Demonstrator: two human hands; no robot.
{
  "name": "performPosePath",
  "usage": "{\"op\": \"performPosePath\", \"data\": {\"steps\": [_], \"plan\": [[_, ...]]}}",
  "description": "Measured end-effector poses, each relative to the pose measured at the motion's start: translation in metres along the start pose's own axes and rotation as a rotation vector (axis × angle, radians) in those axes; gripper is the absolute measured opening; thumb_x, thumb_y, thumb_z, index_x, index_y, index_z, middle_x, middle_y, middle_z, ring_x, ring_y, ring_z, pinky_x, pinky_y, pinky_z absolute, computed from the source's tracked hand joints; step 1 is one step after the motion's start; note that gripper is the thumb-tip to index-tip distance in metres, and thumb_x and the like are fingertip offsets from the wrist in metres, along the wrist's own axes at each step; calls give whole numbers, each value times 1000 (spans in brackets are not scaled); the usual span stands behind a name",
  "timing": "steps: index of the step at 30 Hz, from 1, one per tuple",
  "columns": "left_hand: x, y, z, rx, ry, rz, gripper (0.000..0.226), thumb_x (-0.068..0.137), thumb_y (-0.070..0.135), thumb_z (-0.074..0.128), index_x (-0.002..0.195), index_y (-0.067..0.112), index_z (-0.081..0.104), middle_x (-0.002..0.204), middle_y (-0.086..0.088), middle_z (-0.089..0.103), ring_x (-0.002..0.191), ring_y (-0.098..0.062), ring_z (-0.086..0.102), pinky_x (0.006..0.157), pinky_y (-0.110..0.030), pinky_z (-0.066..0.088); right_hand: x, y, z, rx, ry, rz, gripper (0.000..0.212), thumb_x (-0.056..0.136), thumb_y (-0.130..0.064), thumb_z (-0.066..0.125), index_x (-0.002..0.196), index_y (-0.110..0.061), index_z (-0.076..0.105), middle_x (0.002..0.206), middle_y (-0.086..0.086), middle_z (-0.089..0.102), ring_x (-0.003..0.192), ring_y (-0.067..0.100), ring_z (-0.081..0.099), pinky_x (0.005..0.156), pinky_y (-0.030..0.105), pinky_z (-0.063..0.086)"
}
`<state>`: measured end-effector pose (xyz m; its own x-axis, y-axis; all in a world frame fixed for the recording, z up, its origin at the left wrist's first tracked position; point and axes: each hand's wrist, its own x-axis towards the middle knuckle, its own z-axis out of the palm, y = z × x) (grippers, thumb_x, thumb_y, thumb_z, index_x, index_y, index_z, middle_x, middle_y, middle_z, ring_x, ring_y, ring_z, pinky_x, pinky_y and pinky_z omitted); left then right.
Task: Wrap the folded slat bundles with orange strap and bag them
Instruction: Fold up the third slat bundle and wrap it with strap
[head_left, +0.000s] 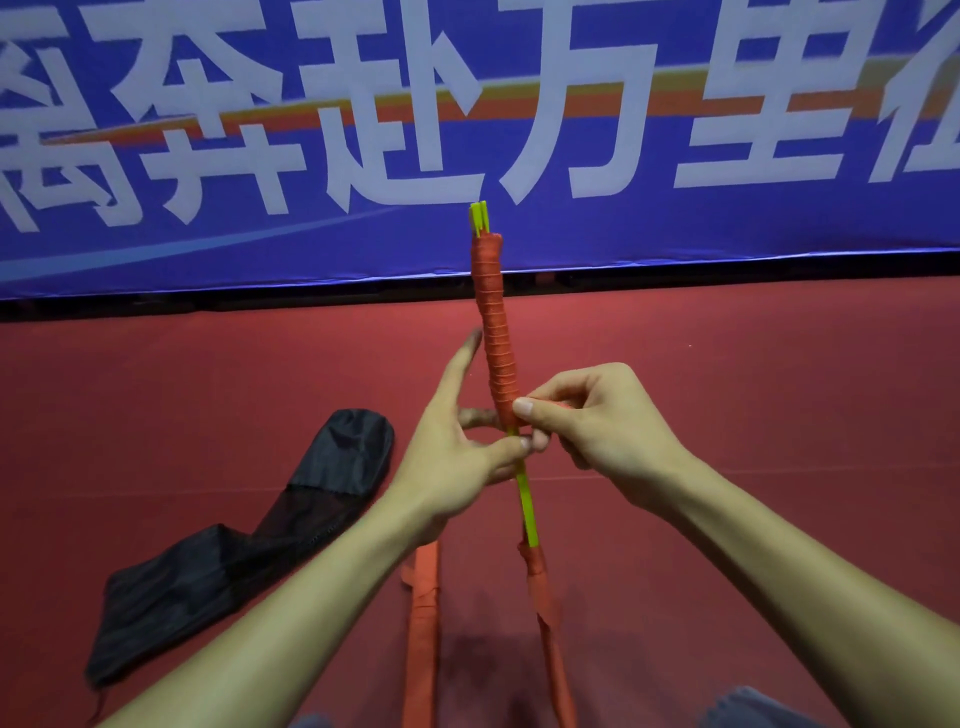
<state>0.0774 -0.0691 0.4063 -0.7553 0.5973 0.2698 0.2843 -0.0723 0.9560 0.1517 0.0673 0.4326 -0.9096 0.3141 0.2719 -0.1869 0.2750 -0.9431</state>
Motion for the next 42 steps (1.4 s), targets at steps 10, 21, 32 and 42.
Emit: {"op": "performPosePath", "data": {"steps": [10, 21, 32, 42], "plan": [[3, -4, -3, -164, -108, -116, 80, 92, -6, 62, 129, 61, 35, 93, -4, 76, 83, -14, 71, 66, -35, 57, 4, -1, -4, -1, 40, 54, 15, 87, -10, 72, 75, -6, 62, 59, 6, 66, 40, 9, 34, 39, 18, 26], [3, -5, -1, -195, -107, -105, 87, 92, -17, 53, 148, 43, 22, 87, -10, 74, 72, -21, 71, 62, -35, 59, 6, 7, -5, -126, 193, 36, 28, 79, -12, 80, 65, -6, 57, 64, 1, 65, 58, 15, 57, 51, 33, 51], [4, -10, 4, -193, -38, -107, 89, 90, -17, 57, 140, 53, 34, 114, -12, 69, 81, -23, 72, 68, -41, 59, 4, 7, 1, 259, 207, 162, 32, 79, 10, 71, 65, -4, 46, 79, 21, 67, 61, 21, 71, 51, 31, 57], [10, -20, 5, -226, -57, -71, 95, 92, -16, 55, 141, 61, 31, 101, -9, 74, 77, -20, 72, 58, -36, 59, 12, 23, -1, 283, 225, 127, 27, 75, 13, 74, 76, -7, 57, 75, 13, 62, 57, 17, 66, 52, 34, 57]]}}
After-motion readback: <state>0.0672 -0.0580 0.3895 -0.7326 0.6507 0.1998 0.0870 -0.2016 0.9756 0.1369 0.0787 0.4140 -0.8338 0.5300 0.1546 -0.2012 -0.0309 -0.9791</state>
